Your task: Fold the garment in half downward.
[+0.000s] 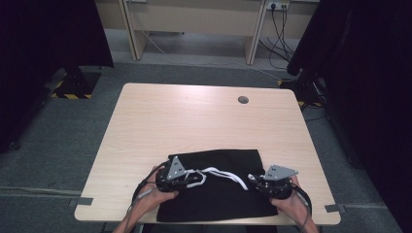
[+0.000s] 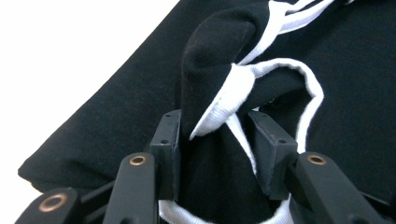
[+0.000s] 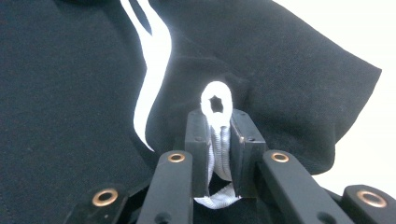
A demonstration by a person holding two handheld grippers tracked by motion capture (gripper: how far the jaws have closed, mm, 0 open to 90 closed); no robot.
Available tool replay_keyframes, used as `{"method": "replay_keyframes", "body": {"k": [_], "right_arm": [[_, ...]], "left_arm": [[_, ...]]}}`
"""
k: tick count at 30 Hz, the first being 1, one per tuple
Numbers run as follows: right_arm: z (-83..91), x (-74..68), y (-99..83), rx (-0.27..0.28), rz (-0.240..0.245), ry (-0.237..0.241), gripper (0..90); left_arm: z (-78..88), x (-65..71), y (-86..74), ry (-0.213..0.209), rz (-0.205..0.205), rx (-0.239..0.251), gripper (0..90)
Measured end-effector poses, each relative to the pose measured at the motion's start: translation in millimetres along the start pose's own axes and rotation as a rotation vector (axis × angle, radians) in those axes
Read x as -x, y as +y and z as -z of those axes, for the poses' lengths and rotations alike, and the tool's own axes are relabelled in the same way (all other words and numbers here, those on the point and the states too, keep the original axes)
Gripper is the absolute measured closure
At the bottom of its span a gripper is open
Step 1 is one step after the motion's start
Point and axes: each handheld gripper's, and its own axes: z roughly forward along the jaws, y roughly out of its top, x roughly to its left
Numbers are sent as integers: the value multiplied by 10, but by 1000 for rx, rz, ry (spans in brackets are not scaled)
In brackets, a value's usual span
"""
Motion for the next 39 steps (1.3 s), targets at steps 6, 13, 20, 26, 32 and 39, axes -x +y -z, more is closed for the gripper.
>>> {"method": "replay_keyframes", "body": {"k": [6, 13, 20, 26, 32, 39], "right_arm": [[66, 146, 84, 39, -63, -28, 582], [192, 163, 363, 64, -64, -20, 415], [-161, 237, 461, -89, -53, 43, 582], [-74, 231, 470, -49, 1, 79, 829], [291, 31, 372, 30, 59, 57, 844], [508, -209, -16, 65, 25, 80, 823]], "left_arm": [[-52, -124, 133, 24, 22, 39, 374], [144, -129, 302, 6, 103, 103, 180], [-132, -256, 395, -60, 161, 54, 416], [46, -176, 356, -78, 116, 111, 784], [392, 36, 180, -86, 55, 165, 788], [517, 360, -130, -168, 64, 150, 584]]}}
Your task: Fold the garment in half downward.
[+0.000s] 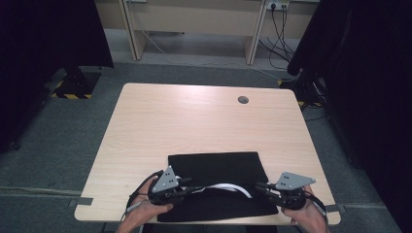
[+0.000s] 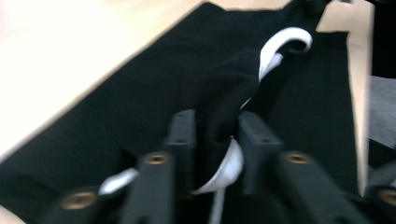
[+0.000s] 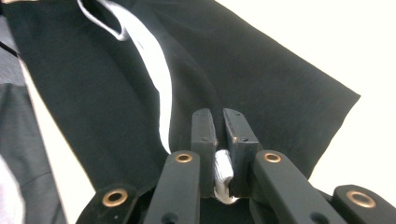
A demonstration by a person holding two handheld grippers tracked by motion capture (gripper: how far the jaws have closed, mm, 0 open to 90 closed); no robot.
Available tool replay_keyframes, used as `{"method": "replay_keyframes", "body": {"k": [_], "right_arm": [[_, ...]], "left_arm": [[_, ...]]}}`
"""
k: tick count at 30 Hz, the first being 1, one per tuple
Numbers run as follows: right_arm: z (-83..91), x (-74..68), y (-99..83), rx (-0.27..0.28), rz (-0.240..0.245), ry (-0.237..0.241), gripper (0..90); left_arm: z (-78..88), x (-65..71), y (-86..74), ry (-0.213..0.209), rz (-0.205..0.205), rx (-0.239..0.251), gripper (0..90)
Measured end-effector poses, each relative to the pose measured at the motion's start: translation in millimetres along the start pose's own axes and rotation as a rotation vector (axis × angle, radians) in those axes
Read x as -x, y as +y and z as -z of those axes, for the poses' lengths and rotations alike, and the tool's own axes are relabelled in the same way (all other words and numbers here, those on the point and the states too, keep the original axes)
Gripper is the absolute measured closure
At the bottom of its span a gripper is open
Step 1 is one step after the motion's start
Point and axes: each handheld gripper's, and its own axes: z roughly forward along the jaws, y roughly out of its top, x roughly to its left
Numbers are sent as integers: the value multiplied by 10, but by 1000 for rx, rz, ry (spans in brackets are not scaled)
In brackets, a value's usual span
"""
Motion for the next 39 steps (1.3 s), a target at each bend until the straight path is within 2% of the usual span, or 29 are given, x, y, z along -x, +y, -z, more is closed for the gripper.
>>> {"method": "replay_keyframes", "body": {"k": [3, 5, 7, 9, 12, 16, 18, 20, 22, 26, 32, 34, 39], "right_arm": [[61, -52, -78, 2, -31, 12, 749], [120, -59, -82, 19, -53, -7, 698], [162, -39, -37, 34, -64, -25, 656], [165, -4, 29, 44, -74, -40, 630], [77, 47, 122, 28, -78, -38, 606], [-154, 107, 219, -25, -69, -24, 597], [-230, 104, 238, -44, -66, -18, 596], [-277, 117, 241, -60, -70, -31, 582], [-313, 153, 224, -77, -88, -41, 571], [-369, 198, 144, -114, -110, -39, 573], [-409, 223, 62, -138, -126, -42, 578], [-430, 278, 51, -143, -135, -50, 580], [-467, 497, 40, -141, -173, -82, 584]], "left_arm": [[60, 65, -26, -23, 36, 20, 455], [93, 82, -18, -16, 74, 34, 371], [124, 71, 4, 6, 97, 48, 346], [139, 46, 33, 0, 137, 78, 328], [104, 16, 89, 31, 163, 86, 327], [-13, -19, 111, 38, 173, 61, 347], [-60, -5, 84, 37, 166, 24, 350], [-92, -1, 31, 52, 177, -6, 337], [-108, 8, -33, 50, 186, -28, 328], [-148, -5, -108, 69, 173, -65, 359], [-327, -164, -11, 65, 168, -83, 388], [-416, -231, 37, 72, 156, -87, 389], [-630, -433, 175, 68, 170, -82, 389]]}}
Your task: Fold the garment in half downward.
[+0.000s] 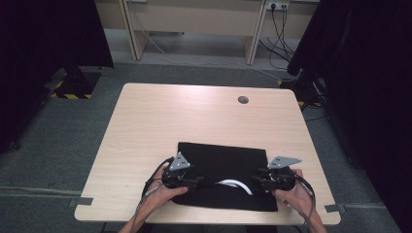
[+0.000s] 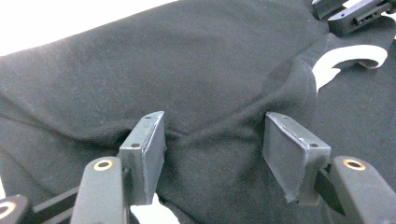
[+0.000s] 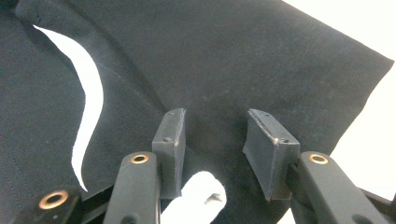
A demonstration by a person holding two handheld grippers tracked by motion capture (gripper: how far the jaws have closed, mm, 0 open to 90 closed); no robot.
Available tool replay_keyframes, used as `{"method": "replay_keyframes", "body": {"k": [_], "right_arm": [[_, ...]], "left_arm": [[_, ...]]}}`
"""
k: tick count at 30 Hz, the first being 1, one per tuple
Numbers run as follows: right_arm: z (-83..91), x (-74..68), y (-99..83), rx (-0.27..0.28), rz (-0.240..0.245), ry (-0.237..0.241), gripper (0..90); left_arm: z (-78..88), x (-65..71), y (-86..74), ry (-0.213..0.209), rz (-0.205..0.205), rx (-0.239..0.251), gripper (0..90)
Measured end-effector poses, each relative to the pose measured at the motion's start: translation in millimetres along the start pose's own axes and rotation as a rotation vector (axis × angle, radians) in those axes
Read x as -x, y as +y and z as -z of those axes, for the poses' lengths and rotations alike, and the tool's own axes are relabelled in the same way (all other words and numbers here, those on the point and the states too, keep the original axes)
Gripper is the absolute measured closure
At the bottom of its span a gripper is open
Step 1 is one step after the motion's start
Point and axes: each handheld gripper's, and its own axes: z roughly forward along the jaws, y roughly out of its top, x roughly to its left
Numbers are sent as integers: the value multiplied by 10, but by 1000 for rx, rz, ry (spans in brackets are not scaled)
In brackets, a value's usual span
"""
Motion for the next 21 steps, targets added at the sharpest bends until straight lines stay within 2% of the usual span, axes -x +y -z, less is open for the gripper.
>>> {"method": "replay_keyframes", "body": {"k": [3, 6, 9, 11, 12, 14, 17, 19, 21], "right_arm": [[-31, 139, 55, 3, -17, -22, 583], [-51, 249, 116, 8, -34, -24, 568], [5, 253, 160, 50, -33, -6, 560], [72, 190, 172, 71, -15, 11, 574], [96, 152, 171, 72, 1, 21, 591], [111, 86, 159, 50, 28, 34, 654], [100, -5, 117, 12, 78, 55, 808], [136, -46, 103, 25, 97, 54, 848], [227, -97, 100, 53, 112, 52, 867]], "left_arm": [[-106, -70, 93, 6, 2, 6, 387], [-129, -102, 145, 10, 3, 15, 366], [-57, -92, 147, 17, -1, 43, 334], [-22, -79, 141, 20, -11, 50, 337], [38, -47, 125, 25, -41, 64, 361], [81, -17, 108, 26, -71, 65, 429], [122, 7, 91, 35, -113, 76, 658], [163, 14, 95, 34, -125, 97, 782], [226, 24, 103, 23, -136, 108, 840]]}}
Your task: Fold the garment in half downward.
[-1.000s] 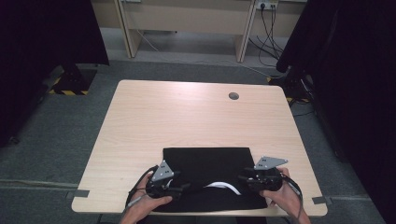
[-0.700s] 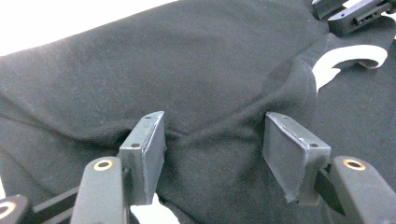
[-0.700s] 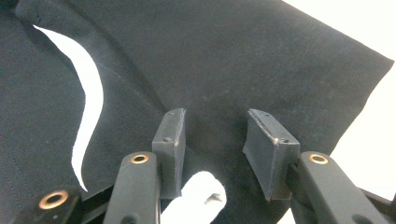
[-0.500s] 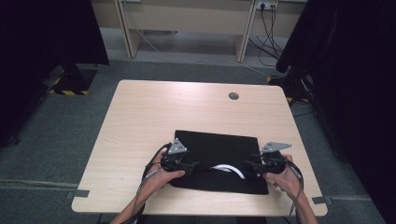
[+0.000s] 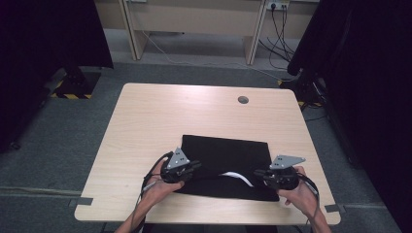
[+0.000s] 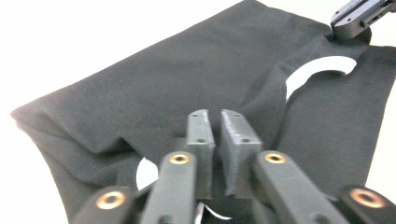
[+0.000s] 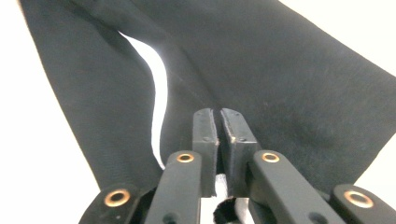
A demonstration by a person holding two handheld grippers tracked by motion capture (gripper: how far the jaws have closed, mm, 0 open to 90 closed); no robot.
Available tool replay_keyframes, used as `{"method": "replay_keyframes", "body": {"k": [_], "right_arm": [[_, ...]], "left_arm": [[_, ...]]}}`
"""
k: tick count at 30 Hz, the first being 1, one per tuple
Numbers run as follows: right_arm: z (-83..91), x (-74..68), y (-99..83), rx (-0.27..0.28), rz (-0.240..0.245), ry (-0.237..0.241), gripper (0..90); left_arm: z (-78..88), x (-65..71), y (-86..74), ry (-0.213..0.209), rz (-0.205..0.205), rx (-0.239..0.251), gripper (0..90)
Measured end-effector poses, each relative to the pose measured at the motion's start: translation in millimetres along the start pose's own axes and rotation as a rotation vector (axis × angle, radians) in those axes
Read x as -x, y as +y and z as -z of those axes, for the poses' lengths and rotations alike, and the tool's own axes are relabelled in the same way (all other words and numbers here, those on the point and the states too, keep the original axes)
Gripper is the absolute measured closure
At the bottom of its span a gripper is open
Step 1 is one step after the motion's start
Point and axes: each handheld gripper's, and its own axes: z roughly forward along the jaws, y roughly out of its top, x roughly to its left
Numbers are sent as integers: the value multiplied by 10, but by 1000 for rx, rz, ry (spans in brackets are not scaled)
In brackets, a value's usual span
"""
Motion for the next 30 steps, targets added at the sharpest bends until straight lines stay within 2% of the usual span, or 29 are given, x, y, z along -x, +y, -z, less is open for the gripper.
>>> {"method": "replay_keyframes", "body": {"k": [4, 7, 10, 12, 16, 18, 20, 21, 23, 24, 25, 26, 29, 30], "right_arm": [[194, -147, -33, 38, 28, 0, 886], [244, -235, -110, 48, 28, -1, 887], [198, -289, -216, 33, 20, 12, 881], [149, -289, -276, 25, 10, 13, 881], [58, -275, -372, -6, -1, 17, 879], [30, -264, -414, -15, -12, 23, 879], [14, -259, -437, -17, -16, 25, 879], [14, -259, -437, -17, -16, 25, 879], [13, -262, -439, -15, -17, 23, 878], [13, -264, -438, -17, -18, 23, 877], [13, -265, -437, -17, -17, 23, 877], [13, -264, -440, -16, -17, 23, 877], [15, -260, -449, -12, -23, 25, 876], [20, -261, -453, -12, -21, 21, 875]], "left_arm": [[122, 37, -30, -24, 0, -1, 875], [165, 62, -110, -24, 0, -7, 866], [168, 48, -158, -3, 3, -10, 781], [146, 26, -156, 6, 15, -1, 663], [97, 16, -127, 20, 25, -2, 504], [60, 24, -112, 29, 40, -11, 441], [7, 45, -99, 30, 28, -28, 426], [7, 45, -99, 30, 28, -28, 427], [-75, 54, -101, 42, -1, -66, 572], [-135, 48, -122, 63, -32, -100, 679], [-143, 45, -134, 57, -32, -106, 772], [-143, 45, -134, 57, -32, -106, 818], [-58, 84, -139, 51, -60, -112, 842], [69, 124, -142, 36, -69, -99, 845]]}}
